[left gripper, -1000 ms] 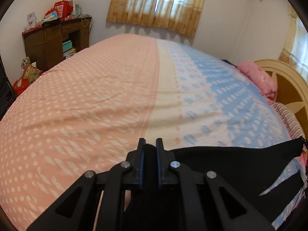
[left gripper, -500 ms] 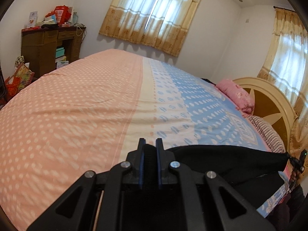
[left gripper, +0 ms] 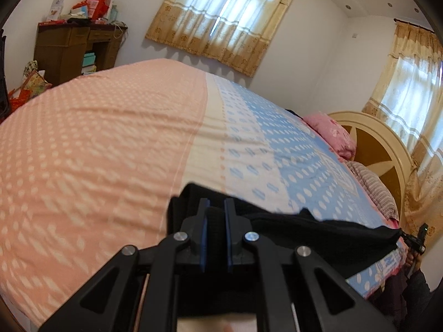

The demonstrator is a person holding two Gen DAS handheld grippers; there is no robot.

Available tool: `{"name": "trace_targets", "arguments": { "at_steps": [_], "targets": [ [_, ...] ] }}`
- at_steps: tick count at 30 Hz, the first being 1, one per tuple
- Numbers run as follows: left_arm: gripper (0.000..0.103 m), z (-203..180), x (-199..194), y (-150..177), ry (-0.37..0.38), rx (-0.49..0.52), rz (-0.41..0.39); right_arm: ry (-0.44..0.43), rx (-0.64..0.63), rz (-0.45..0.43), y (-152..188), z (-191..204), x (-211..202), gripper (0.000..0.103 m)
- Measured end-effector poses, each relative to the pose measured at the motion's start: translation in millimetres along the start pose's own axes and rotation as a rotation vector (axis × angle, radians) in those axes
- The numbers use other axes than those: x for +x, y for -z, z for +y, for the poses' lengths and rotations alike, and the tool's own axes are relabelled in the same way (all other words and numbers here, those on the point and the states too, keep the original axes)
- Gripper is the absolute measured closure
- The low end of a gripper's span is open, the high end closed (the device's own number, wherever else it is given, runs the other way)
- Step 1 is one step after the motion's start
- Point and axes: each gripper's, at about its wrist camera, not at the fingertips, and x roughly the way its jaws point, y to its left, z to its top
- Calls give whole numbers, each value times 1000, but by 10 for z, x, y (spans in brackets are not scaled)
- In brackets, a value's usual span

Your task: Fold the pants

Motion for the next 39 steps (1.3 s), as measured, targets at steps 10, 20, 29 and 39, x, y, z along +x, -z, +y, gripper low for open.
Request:
{"name": "trace_targets", "arguments": {
  "at_steps": [10,20,29,39],
  "targets": [
    [86,95,-43,246,-33,51,53,110,-19,57,140,-76,69,98],
    [86,435,-379,176,-143,31,14,183,6,-21,-44,72,-358,90],
    [84,144,-137,69,-68,57,31,2,-267,64,-302,1617,188,57],
    [60,59,279,-63,-128,75,137,-254,-506,334,74,3623,1807,57]
  ]
}}
